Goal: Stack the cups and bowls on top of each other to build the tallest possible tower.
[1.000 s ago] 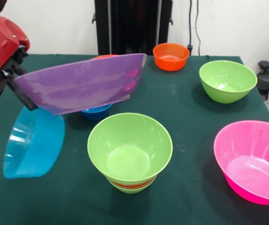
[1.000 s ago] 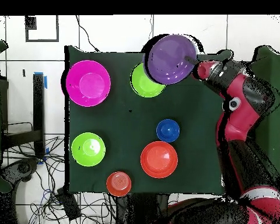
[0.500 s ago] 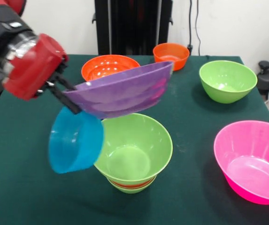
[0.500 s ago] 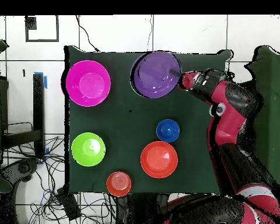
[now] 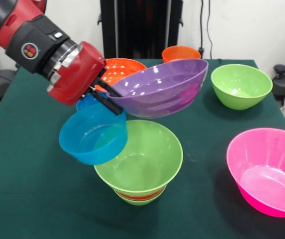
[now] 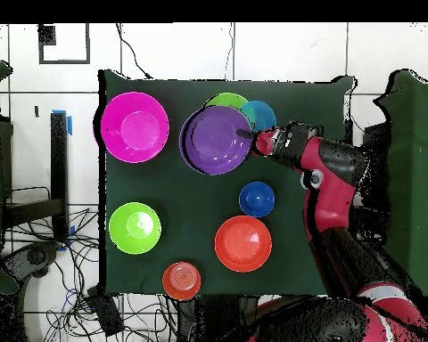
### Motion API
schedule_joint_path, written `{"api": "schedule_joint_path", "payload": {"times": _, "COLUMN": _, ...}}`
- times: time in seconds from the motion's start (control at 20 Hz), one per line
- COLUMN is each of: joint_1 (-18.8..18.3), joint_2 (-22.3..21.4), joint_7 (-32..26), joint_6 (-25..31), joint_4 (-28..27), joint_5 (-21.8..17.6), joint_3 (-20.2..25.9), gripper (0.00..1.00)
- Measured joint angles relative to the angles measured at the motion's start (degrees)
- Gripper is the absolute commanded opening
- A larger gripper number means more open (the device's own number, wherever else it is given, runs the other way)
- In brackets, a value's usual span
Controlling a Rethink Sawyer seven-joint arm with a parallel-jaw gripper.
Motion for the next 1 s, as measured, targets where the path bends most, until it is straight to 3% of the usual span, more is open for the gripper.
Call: {"api": "schedule_joint_path", "payload": {"times": 1.0, "joint_1": -0.6, "joint_2": 0.9, "joint_7": 0.0, "joint_6": 0.6, "joint_4": -1.5, "joint_5": -8.3, "joint_3": 0.0, "gripper": 0.00}}
